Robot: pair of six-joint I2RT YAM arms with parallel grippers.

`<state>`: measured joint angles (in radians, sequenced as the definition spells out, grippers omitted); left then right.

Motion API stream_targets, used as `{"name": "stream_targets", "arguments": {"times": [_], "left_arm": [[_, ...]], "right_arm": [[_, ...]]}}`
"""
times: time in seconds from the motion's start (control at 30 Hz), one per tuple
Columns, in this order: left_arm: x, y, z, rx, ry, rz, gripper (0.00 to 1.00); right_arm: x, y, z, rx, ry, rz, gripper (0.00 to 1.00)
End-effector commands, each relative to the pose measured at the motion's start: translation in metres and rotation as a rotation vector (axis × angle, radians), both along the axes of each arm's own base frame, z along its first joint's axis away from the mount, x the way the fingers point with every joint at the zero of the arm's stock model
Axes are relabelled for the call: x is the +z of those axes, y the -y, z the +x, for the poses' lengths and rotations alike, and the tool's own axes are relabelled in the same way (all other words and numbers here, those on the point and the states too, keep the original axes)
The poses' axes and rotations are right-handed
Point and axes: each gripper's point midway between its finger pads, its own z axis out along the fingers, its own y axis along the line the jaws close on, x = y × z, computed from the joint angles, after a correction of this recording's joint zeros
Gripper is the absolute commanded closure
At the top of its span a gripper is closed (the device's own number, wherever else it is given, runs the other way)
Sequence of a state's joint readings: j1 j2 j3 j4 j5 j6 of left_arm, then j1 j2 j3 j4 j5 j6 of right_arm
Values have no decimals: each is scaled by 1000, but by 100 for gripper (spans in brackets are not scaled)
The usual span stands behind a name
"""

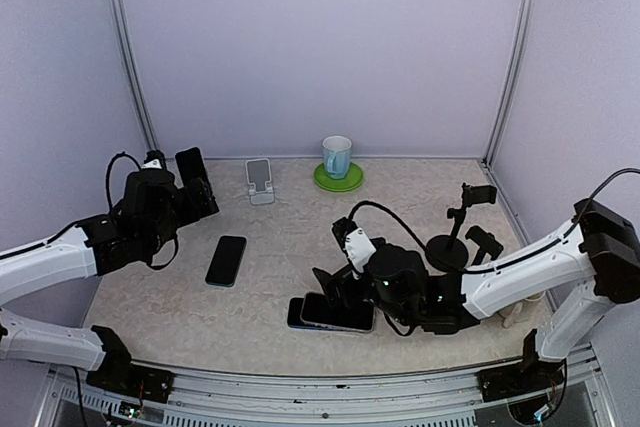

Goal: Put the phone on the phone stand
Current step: Pick up the phone.

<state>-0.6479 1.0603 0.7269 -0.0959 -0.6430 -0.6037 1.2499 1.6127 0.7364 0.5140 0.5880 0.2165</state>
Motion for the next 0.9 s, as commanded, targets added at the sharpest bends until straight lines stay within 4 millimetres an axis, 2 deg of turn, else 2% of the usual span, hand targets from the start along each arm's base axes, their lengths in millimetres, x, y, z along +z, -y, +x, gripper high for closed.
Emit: {"name": "stream_targets", "arguments": {"times": [0.0, 0.07, 0.17, 0.37, 0.53, 0.63, 0.87], "left_arm": [[-19, 13, -22, -45, -22, -40, 1], [-27, 21, -34, -64, -40, -29, 1], [-35, 32, -49, -88, -50, -41, 1], [-49, 63, -76, -182, -56, -82, 1], [-67, 83, -95, -226, -75, -67, 1], [-75, 88, -103, -233, -73, -38, 1], [-93, 88, -114, -228, -110, -32, 1]], "right_arm": [[33, 27, -7, -12, 45, 64, 0], [45, 39, -12, -3, 81, 105, 0], [54, 44, -15, 12, 57, 61, 0], [51, 46, -24, 86, 31, -114, 0], [35, 27, -54, 340, -51, -316, 0], [25, 21, -57, 390, -66, -409, 0], [-24, 6, -67, 545, -156, -595, 0]]}}
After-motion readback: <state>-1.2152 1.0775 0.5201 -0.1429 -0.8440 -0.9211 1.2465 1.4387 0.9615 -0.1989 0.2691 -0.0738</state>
